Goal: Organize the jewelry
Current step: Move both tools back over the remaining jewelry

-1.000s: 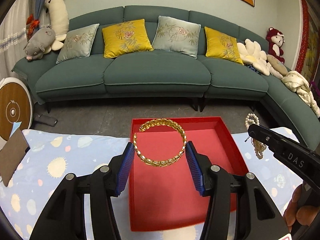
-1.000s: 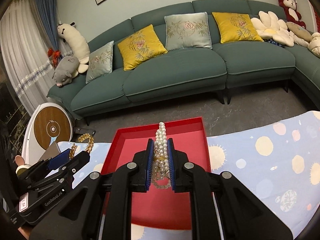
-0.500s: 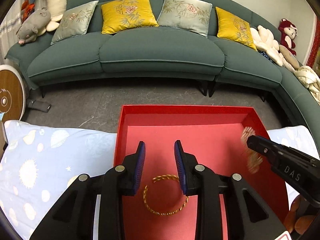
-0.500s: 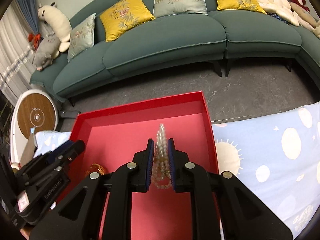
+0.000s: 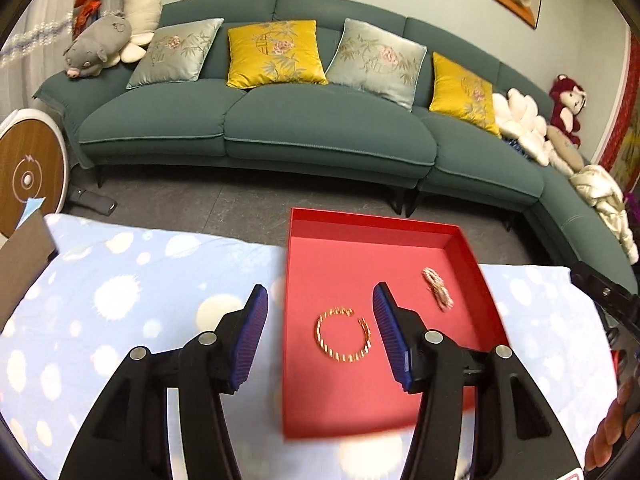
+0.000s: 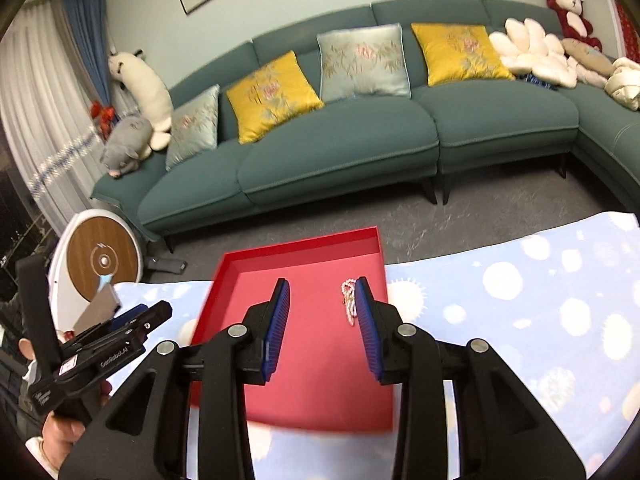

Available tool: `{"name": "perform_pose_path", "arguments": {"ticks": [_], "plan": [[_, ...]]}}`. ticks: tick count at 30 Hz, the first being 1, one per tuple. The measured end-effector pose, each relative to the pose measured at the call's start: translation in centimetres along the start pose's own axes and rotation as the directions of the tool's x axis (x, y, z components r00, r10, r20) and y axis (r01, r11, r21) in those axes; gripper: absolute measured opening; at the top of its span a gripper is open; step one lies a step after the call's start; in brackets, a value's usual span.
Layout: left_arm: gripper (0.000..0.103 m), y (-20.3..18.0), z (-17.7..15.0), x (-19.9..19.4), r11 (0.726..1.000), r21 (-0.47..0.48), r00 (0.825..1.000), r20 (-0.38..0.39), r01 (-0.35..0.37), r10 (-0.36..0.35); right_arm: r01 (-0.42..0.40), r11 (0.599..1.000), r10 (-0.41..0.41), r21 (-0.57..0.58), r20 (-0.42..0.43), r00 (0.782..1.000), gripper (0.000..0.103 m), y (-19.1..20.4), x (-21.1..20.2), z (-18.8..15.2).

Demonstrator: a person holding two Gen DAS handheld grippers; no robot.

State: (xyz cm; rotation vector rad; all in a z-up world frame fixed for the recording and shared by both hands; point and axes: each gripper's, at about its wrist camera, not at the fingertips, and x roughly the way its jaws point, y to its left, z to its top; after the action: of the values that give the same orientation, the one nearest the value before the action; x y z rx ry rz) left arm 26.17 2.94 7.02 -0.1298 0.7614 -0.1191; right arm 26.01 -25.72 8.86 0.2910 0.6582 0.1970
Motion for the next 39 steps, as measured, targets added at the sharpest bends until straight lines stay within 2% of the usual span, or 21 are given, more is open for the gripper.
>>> {"name": "perform_pose_path", "arguments": {"ticks": [4,6,7,10,15,19,23,28,31,35,39], "plan": [[0.064,-0.2,-3.4,-6.2,0.998,0.049,0.999,0.034,-0.036,0.035,-0.013,1.000,0.014,-0.013,0.046,0.999,0.036,0.6,-7.4,-2.5],[0.072,-0.1,-5.4,-8.9,0.998,0.056,0.998,0.050,-0.037,0.034,0.013,0.999,-0.010,-0.031,0.082,0.997,0.047,1.1,-10.4,-4.3],[0.074,0.1,-6.4,-10.0,0.998,0.050,0.999,0.045,-0.024,0.022,0.022,0.999,-0.018,-0.041,0.090,0.996,0.050,1.2,-11.6,-5.4],[0.075,1.1,-9.7,-12.4,1.000,-0.006,1.000,0.014,0.019,-0.018,0.040,0.997,-0.036,-0.061,0.065,0.997,0.050,1.4,-13.6,-8.0],[0.075,2.1,-15.0,-13.6,0.999,-0.038,0.999,-0.048,-0.012,0.010,0.049,0.997,-0.048,-0.059,0.009,0.999,0.050,1.0,-15.2,-11.8],[0.075,2.3,-17.2,-13.2,0.999,-0.044,0.997,-0.072,-0.030,0.027,0.063,0.998,-0.064,-0.019,-0.031,0.998,0.050,-0.4,-15.4,-14.3],[0.075,1.5,-18.8,-12.1,1.000,-0.012,0.995,-0.101,-0.005,0.004,0.111,0.992,-0.115,-0.052,-0.068,0.991,0.050,-0.9,-14.8,-15.9],[0.075,-0.5,-20.5,-10.1,0.999,0.054,0.990,-0.142,0.006,0.002,0.140,0.987,-0.151,-0.077,-0.158,0.976,0.050,-2.3,-12.2,-18.0],[0.075,-1.6,-21.0,-8.8,0.996,0.089,0.987,-0.159,0.004,0.010,0.155,0.982,-0.173,-0.108,-0.177,0.969,0.049,-2.4,-10.3,-18.5],[0.075,-2.4,-21.3,-7.2,0.993,0.115,0.987,-0.154,-0.030,0.047,0.201,0.971,-0.223,-0.128,-0.189,0.956,0.049,-3.0,-7.7,-18.7],[0.075,-2.2,-21.2,-5.4,0.991,0.119,0.984,-0.158,-0.069,0.087,0.193,0.978,-0.206,-0.075,-0.250,0.946,0.049,-4.4,-5.8,-19.2]]}}
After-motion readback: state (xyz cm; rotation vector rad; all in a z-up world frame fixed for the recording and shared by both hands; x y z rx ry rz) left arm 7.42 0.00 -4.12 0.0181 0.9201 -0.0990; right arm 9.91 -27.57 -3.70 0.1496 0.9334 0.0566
